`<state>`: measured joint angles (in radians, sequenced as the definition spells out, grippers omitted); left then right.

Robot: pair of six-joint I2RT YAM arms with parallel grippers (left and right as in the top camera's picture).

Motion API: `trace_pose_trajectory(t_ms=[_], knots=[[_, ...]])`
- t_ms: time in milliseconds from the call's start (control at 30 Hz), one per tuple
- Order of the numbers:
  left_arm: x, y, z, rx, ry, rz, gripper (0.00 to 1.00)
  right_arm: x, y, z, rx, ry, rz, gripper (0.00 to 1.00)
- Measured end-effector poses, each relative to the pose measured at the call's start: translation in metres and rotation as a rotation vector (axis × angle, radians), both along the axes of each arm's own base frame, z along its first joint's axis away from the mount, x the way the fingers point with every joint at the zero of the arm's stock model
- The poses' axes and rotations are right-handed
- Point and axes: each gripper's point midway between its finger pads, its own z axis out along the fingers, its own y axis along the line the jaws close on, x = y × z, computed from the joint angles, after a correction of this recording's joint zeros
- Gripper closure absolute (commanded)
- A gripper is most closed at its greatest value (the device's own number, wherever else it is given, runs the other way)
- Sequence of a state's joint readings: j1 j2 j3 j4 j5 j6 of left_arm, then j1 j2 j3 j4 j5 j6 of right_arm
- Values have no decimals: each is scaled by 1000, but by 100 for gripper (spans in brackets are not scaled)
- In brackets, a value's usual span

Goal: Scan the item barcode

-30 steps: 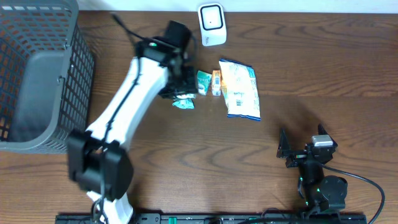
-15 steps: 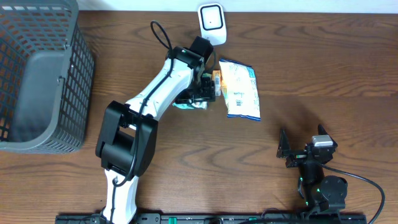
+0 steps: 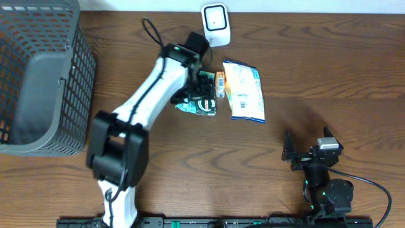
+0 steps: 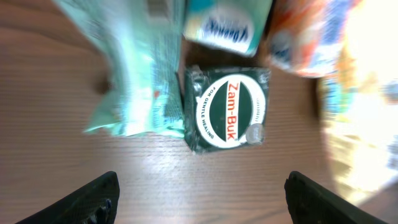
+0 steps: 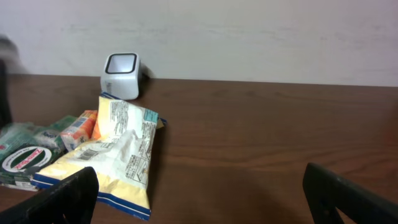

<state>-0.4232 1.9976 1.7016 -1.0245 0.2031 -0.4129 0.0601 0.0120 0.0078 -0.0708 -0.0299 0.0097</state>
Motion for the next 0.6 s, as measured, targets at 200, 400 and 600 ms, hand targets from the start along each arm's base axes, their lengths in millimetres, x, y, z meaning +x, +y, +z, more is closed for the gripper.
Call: trace_pose_trajectory(t_ms=[200,400,600], knots=[[17,53,88,-25,-231,122,12,0,0,0,0,0,0,1],[10,134,142,84,-379,216,2,0,0,0,0,0,0,1],[-11,173,129,247,-284,194,2,0,0,0,0,0,0,1]])
